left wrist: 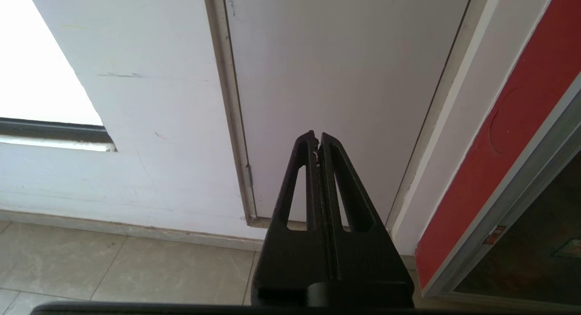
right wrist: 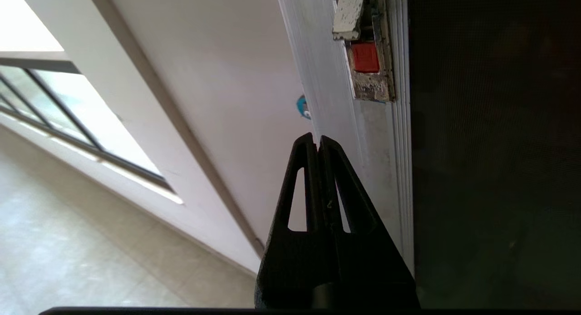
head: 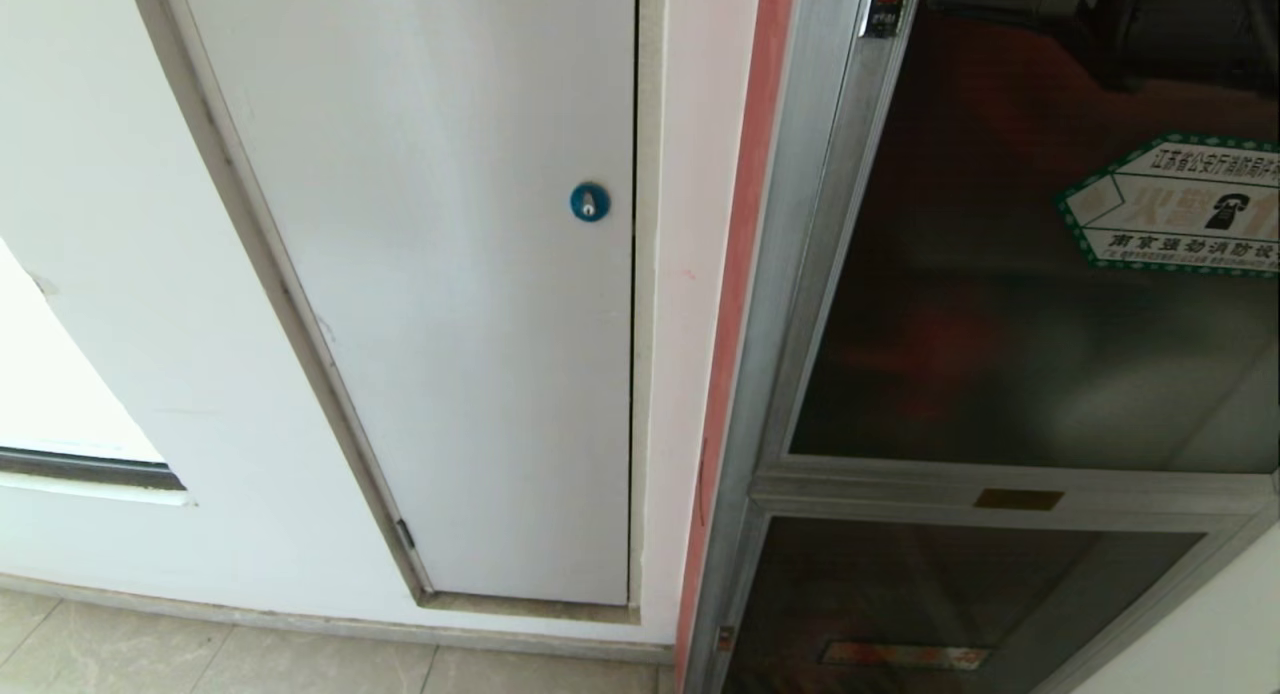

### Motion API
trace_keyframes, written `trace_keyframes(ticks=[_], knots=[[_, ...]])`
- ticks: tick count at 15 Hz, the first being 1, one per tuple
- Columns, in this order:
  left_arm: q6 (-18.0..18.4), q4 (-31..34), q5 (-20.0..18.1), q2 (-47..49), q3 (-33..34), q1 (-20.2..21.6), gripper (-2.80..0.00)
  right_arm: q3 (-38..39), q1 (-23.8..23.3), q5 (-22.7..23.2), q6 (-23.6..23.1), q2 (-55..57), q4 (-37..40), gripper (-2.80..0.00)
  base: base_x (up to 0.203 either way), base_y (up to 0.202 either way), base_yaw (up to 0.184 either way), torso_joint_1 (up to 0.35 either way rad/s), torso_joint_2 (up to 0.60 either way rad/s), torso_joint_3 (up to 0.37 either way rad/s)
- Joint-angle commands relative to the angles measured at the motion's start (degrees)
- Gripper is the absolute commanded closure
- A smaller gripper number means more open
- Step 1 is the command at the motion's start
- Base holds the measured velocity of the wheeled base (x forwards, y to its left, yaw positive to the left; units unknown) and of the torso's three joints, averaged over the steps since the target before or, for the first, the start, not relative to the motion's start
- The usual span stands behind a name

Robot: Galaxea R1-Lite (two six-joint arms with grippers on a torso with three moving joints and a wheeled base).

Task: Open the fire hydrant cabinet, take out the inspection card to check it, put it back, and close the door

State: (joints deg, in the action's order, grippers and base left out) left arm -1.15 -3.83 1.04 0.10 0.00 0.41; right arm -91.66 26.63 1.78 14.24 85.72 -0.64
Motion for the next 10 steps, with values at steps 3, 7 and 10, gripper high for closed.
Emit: trace_keyframes(ticks=[3,7,10], knots=[[0.00,-0.04,0.02,-0.01,1.14,0.02,0.00,6.62,3.30,-7.85,-7.44,0.57,-8.91,0.00,0.000,0.000,0.000,0.000,0.00,0.000],[0.00,-0.04,0.02,-0.01,1.14,0.02,0.00,14.98,5.26,-15.82,-18.01,3.25,-27.02,0.00,0.000,0.000,0.000,0.000,0.00,0.000],[-0.07,-0.04,0.02,-0.01,1.14,0.02,0.00,17.86,5.75,-20.49,-23.69,5.92,-38.22,0.00,0.000,0.000,0.000,0.000,0.00,0.000]])
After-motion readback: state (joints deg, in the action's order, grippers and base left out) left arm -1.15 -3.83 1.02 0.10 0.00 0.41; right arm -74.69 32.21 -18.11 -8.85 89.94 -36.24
